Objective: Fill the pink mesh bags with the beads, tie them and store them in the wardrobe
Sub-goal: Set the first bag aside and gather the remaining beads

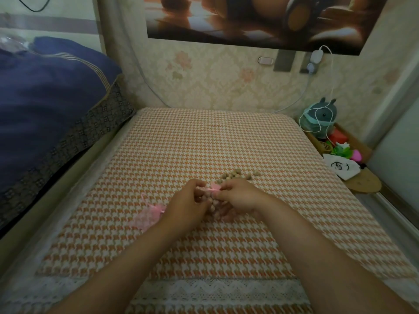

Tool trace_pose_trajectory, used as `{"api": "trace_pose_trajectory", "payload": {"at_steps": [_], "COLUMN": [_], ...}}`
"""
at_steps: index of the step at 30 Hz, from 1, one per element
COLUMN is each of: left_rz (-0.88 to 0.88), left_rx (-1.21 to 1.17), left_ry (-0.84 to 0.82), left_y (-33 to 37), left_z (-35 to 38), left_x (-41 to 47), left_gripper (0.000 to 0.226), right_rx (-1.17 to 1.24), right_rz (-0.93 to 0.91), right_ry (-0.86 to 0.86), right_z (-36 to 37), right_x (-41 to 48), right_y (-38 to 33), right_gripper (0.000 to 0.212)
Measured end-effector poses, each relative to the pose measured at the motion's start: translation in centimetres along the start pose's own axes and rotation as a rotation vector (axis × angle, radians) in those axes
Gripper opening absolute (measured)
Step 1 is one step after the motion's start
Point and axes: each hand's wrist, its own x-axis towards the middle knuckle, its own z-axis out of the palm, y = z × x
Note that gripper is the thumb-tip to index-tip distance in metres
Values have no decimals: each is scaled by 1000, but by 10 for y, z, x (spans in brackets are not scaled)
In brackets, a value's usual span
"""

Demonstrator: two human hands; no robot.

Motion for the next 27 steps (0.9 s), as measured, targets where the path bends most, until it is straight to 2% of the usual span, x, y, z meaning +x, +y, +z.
{"api": "trace_pose_trajectory", "payload": {"at_steps": [5,8,10,12,15,17,21,24,27], "left_rz": [11,0,-28,-62,-95,-100,-209,-275,-147], "left_rx": [-128,-204,-188,-137,40,151,276,408,585], "left_ry": [32,44,85,131,216,257,228,155,208], "left_y": [4,-2,-11,-23,-35,-44,-64,-75,-75], "left_z": [-40,-66,-82,-97,-115,-123,-133,-136,-136], "left_x": [4,0,-2,-4,-11,-15,-19,-18,-16], "left_gripper": [28,14,15,17,11,7,9,27,34], "right_rx": [172,244,242,126,-280,-487,-614,-705,-711], "right_rz": [-83,-128,-135,-136,-249,-304,-260,-268,-299], "right_ry": [119,83,75,121,250,242,160,112,78], "right_z": [18,41,58,74,88,94,105,110,114], "right_x": [13,19,24,31,37,35,33,31,30], "right_y": [-18,-29,-33,-32,-28,-26,-22,-19,-17], "right_gripper": [38,36,36,39,37,37,46,47,31]}}
